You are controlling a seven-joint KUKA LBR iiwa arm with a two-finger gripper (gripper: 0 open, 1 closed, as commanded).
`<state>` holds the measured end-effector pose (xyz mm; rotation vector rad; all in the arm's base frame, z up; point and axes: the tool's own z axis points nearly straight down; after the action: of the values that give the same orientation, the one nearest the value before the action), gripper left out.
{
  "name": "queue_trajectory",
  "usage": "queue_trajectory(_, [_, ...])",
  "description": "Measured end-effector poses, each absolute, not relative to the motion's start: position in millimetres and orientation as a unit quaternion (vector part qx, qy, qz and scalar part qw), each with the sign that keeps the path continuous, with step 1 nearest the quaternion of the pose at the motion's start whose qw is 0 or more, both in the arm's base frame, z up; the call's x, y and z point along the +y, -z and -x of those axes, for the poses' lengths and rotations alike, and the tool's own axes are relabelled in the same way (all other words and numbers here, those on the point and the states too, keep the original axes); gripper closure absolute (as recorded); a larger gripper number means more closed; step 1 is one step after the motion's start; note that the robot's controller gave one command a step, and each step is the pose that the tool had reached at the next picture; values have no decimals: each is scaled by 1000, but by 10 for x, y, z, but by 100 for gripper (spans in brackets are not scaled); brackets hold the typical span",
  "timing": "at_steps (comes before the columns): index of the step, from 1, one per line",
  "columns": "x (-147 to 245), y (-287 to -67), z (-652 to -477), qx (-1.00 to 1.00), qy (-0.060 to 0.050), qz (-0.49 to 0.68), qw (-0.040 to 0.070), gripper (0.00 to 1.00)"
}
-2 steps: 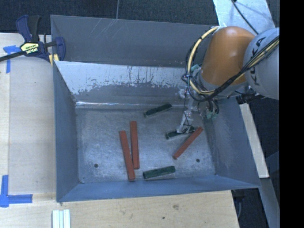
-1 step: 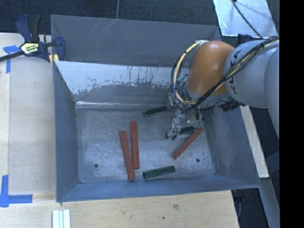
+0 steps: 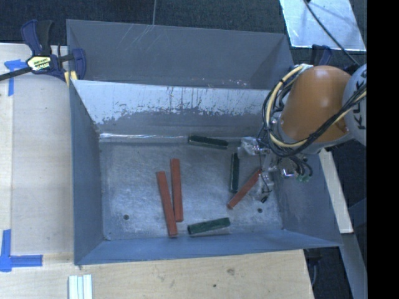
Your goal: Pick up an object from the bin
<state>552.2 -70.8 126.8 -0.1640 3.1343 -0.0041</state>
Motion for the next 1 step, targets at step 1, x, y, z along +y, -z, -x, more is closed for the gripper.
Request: queue_trajectory(1, [-1058, -701, -5907, 986, 1, 166, 3, 0])
